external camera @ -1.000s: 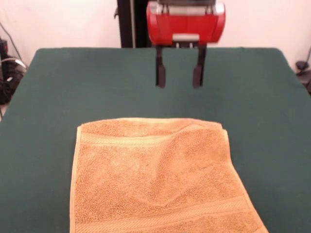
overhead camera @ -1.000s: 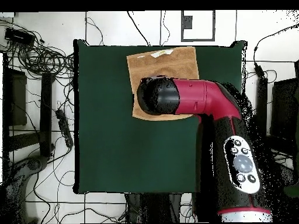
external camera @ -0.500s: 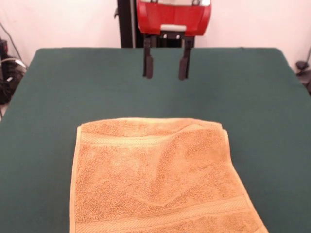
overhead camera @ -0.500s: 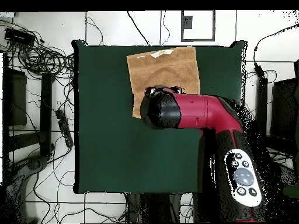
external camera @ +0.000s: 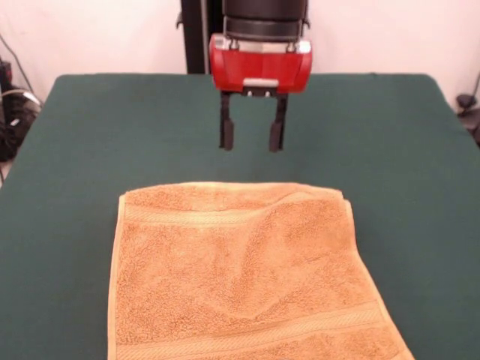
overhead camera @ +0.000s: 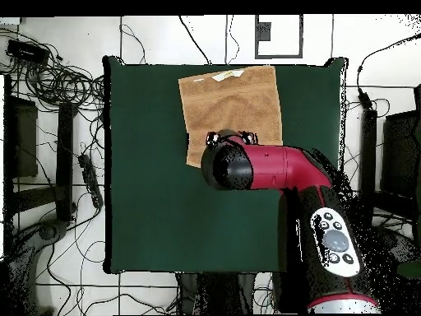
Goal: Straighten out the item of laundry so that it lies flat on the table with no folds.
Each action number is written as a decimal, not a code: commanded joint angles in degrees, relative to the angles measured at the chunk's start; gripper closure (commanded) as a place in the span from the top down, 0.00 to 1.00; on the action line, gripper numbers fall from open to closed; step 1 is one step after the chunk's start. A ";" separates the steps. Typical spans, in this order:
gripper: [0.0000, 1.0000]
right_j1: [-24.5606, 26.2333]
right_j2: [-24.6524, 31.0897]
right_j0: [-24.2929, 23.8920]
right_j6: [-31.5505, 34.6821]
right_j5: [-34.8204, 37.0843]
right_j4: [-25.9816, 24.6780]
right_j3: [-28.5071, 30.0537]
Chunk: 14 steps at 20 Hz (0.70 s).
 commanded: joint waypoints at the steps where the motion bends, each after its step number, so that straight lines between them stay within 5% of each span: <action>1: 1.00 7.35 0.76 -0.19 6.63 -4.33 -1.62 7.17; 14: 1.00 18.23 -0.44 0.21 7.08 -14.04 -2.12 1.94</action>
